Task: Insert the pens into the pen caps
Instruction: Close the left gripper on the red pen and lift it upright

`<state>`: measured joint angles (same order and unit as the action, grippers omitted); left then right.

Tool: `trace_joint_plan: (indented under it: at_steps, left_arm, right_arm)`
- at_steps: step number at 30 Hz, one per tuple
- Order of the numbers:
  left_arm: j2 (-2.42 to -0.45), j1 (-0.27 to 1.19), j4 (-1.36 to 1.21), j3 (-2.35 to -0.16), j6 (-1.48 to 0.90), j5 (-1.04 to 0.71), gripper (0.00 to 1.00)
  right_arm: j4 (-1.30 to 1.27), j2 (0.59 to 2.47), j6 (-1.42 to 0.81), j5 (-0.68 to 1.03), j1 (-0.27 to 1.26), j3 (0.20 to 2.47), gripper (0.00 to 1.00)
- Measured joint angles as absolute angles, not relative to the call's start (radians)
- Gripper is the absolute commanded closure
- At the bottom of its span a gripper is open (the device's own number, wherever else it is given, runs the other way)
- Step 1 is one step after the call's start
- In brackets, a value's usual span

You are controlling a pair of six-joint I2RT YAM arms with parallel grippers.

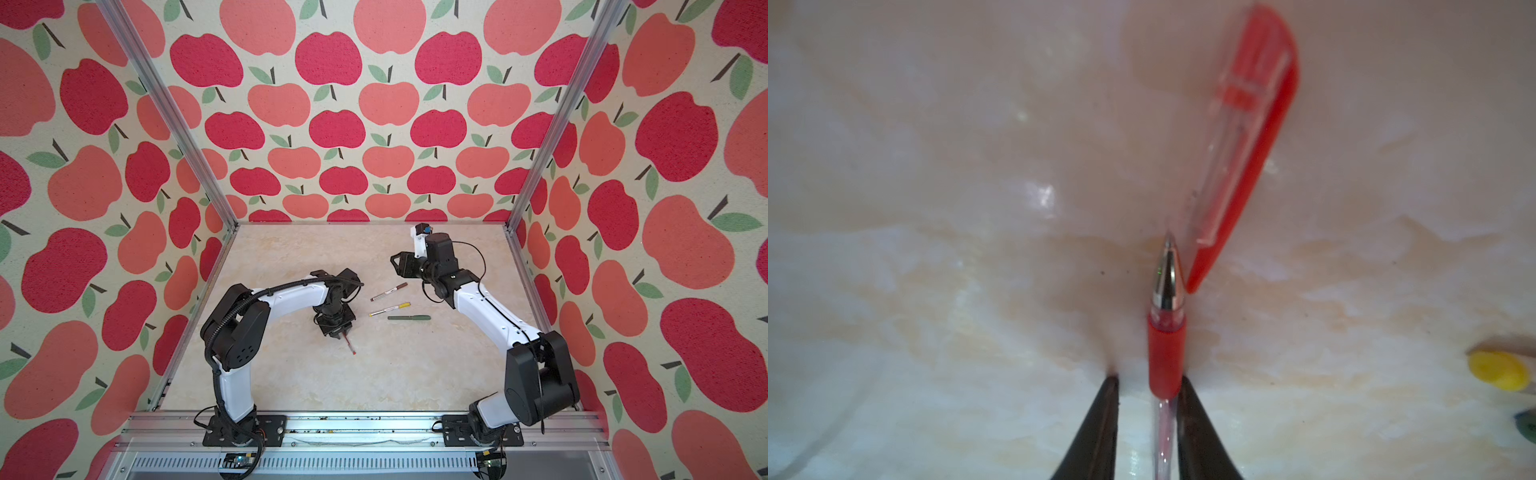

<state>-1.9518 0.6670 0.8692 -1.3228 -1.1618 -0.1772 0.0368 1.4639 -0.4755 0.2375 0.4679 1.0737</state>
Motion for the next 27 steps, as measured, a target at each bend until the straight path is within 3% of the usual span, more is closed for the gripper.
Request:
trace_joint_plan:
  at_steps: [10, 20, 27]
  left_arm:
    - [-1.964, 0.657, 0.878, -1.340, -1.150, -0.196, 0.97]
    - [-1.871, 0.635, 0.748, -1.216, -1.111, -0.216, 1.00]
    - [-1.702, 0.618, 0.632, -1.114, -0.964, -0.263, 1.00]
  right_arm:
    - [0.028, 1.459, -0.497, 0.237, 0.468, 1.074, 0.50]
    - [0.015, 1.457, -0.542, 0.233, 0.462, 1.074, 0.50]
    - [0.008, 1.456, -0.552, 0.226, 0.463, 1.075, 0.50]
